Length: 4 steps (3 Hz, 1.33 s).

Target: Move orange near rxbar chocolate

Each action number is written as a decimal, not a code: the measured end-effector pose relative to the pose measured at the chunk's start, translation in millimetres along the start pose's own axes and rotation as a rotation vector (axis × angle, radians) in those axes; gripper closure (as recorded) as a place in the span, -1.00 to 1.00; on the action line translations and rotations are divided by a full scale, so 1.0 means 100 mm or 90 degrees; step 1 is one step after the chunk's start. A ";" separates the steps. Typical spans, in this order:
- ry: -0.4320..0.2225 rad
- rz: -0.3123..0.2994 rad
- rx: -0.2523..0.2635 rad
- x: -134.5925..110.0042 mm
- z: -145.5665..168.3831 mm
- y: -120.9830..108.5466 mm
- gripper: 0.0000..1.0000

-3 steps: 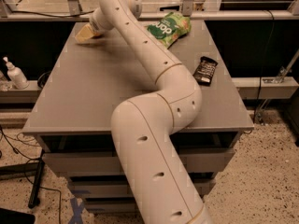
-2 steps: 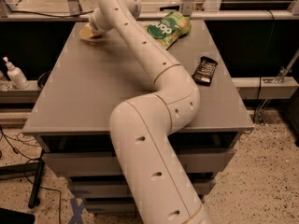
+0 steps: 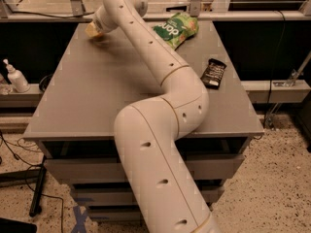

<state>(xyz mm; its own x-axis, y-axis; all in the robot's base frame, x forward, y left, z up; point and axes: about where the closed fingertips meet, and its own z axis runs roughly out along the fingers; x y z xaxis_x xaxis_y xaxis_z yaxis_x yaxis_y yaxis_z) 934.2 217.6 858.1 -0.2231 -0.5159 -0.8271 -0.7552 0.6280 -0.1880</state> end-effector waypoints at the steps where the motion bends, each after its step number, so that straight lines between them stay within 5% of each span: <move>1: -0.032 -0.004 0.011 -0.21 -0.24 -0.10 1.00; 3: -0.089 -0.051 0.057 -0.50 -1.21 -0.41 1.00; 4: -0.102 -0.077 0.065 -0.38 -1.70 -0.44 1.00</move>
Offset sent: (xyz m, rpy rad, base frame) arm -0.0689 -0.0739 0.1278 0.0576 -0.2161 -0.0243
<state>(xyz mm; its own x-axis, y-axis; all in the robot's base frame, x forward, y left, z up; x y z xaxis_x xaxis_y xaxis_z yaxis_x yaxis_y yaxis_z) 871.0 110.3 987.8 -0.0271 -0.4968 -0.8674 -0.7029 0.6265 -0.3368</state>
